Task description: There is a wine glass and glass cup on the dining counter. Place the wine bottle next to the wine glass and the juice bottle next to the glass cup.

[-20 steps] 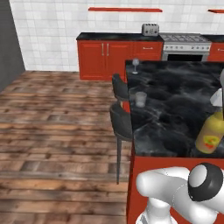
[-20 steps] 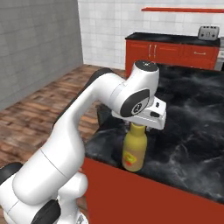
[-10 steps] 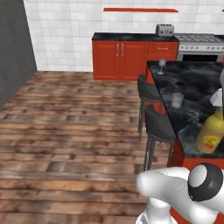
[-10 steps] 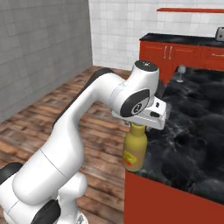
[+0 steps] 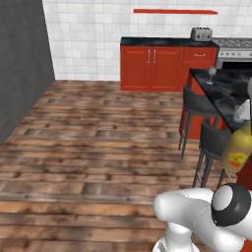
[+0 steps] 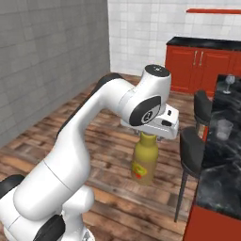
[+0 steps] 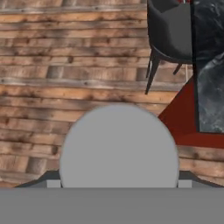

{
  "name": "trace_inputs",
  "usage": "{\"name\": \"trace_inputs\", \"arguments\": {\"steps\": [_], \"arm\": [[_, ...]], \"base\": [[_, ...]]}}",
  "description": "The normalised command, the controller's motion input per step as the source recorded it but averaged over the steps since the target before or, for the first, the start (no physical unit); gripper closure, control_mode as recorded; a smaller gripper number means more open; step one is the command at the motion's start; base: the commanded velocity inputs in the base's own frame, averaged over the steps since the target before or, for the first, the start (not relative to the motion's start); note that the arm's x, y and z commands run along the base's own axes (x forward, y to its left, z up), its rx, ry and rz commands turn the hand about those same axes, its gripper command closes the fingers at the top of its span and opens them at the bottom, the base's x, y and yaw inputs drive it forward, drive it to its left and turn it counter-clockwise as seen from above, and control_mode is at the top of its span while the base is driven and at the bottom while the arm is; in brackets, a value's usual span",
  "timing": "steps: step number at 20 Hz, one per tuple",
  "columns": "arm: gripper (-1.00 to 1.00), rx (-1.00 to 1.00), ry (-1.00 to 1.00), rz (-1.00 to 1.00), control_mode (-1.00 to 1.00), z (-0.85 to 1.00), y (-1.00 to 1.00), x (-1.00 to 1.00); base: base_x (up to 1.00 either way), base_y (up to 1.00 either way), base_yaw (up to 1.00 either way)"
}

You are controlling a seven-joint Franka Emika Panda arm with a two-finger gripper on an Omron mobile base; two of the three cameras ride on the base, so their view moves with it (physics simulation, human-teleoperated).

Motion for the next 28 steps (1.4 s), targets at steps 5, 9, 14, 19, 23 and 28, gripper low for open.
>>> {"name": "trace_inputs", "arguments": {"steps": [5,9,14,19,23,28], "arm": [[1.00,0.00,0.00,0.00,1.00,0.00,0.00,0.00],[1.00,0.00,0.00,0.00,1.00,0.00,0.00,0.00],[1.00,0.00,0.00,0.00,1.00,0.00,0.00,0.00],[1.00,0.00,0.00,0.00,1.00,0.00,0.00,0.00],[1.00,0.00,0.00,0.00,1.00,0.00,0.00,0.00],[1.00,0.00,0.00,0.00,1.00,0.00,0.00,0.00]], "base": [[0.39,0.78,-0.03],[0.45,0.72,-0.13],[0.48,0.64,-0.21],[0.60,0.41,-0.44],[0.59,0.32,-0.55],[0.68,0.27,-0.43]]}}
